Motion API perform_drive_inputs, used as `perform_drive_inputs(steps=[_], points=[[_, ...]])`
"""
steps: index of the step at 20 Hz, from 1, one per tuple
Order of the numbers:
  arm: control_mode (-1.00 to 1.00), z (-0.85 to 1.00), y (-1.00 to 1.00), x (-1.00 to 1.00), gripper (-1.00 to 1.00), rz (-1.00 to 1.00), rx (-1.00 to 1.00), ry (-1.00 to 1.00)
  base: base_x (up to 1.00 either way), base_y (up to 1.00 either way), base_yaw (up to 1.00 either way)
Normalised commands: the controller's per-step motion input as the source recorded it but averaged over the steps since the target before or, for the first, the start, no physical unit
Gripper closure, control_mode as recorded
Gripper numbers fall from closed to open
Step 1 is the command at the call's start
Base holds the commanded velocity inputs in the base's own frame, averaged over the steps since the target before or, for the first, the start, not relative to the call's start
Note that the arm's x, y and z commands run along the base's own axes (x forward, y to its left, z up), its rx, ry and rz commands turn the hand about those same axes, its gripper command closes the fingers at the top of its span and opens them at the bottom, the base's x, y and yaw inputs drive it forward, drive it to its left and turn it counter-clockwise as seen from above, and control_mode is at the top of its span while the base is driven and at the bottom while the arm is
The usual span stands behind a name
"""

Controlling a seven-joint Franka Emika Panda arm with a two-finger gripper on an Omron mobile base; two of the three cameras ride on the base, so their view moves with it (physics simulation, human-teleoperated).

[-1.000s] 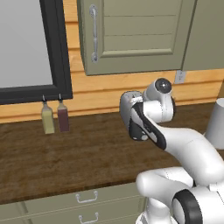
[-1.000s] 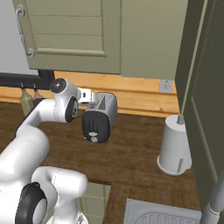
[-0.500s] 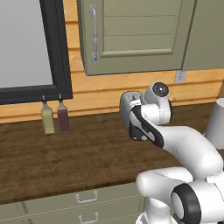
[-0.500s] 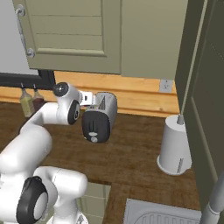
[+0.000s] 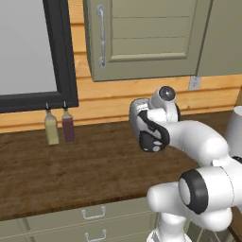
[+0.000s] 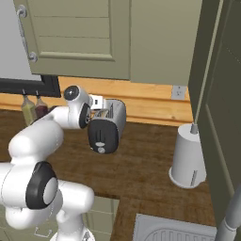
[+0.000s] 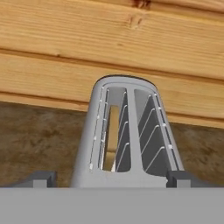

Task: Start the toaster. Once the lever pops up, take the bread to the plate on the dining counter.

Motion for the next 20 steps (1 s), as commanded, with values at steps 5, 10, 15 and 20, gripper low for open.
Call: perform_drive_inputs(steps=[5,10,15,20], points=[[-1.00,-0.15,0.00,0.25,-1.00,-0.02,0.00,0.00,0.00,0.00,0.00],[-1.00,-0.13,0.00,0.05,-1.00,-0.01,0.00,0.00,0.00,0.00,0.00],[-1.00,-0.01,-0.01,0.02,-1.00,-0.01,0.00,0.00,0.00,0.00,0.00],[-1.00,0.00,-0.01,0.00,-1.00,0.00,0.00,0.00,0.00,0.00,0.00]])
